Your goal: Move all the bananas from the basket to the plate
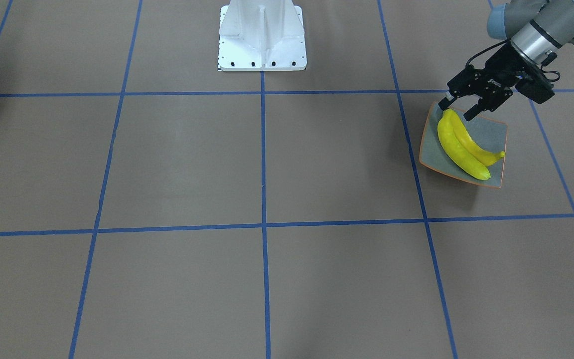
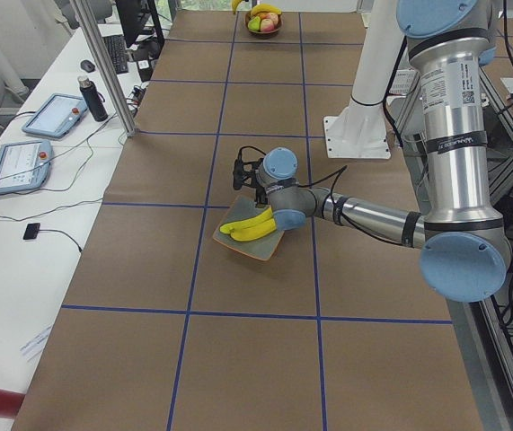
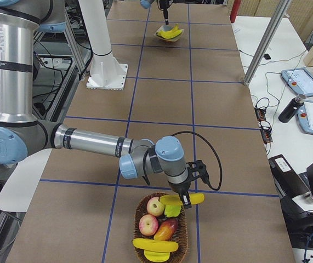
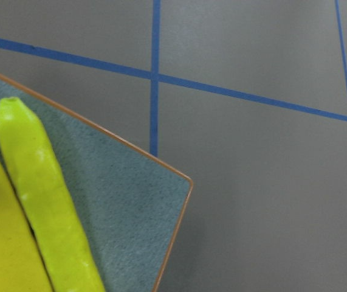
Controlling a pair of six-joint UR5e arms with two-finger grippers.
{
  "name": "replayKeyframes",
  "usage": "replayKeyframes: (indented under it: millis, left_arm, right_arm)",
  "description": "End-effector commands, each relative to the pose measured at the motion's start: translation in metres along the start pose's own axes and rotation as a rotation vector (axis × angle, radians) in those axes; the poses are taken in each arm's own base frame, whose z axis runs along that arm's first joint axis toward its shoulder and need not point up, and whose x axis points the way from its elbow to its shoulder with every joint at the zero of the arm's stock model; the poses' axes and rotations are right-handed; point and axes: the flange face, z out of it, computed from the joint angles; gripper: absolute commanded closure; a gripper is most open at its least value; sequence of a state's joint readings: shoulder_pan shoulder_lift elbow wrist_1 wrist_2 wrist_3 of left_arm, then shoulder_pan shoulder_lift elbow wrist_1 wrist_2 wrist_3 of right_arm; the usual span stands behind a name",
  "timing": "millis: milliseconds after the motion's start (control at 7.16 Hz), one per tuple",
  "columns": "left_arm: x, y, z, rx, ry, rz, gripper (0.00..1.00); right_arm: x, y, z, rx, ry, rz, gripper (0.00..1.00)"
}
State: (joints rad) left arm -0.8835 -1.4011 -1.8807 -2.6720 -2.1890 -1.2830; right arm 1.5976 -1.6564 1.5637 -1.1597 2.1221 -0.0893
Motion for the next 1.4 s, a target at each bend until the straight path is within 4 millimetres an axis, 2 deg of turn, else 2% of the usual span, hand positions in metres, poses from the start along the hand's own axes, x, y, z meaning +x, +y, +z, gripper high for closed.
replayKeyframes:
  millis: [0, 419, 699, 838, 978, 1118, 1257]
  left_arm:
    - [0.000, -0.001, 0.000, 0.002, 0.001, -0.001, 0.00]
    - [0.002, -0.001, -0.001, 0.003, 0.004, 0.002, 0.00]
    - [0.006, 0.000, 0.000, 0.000, 0.011, 0.007, 0.00]
    - [0.021, -0.005, -0.001, 0.007, 0.041, 0.029, 0.00]
    - [0.033, -0.011, 0.003, 0.013, 0.062, 0.041, 0.00]
    - [0.043, -0.015, 0.004, 0.018, 0.078, 0.054, 0.00]
    - [0.057, -0.020, 0.007, 0.022, 0.101, 0.069, 0.00]
  right_arm:
    - [-0.002, -0.002, -0.003, 0.003, -0.007, 0.004, 1.00]
    - [-0.003, -0.001, -0.005, 0.007, -0.008, 0.007, 1.00]
    - [-0.008, -0.014, -0.012, 0.027, -0.014, 0.000, 1.00]
    - [-0.014, -0.025, -0.021, 0.048, -0.019, -0.005, 1.00]
    - [-0.035, -0.040, -0.033, 0.079, -0.075, 0.050, 1.00]
    - [-0.073, -0.061, -0.049, 0.106, -0.147, 0.071, 1.00]
    - [-0.121, -0.084, -0.063, 0.122, -0.207, 0.110, 1.00]
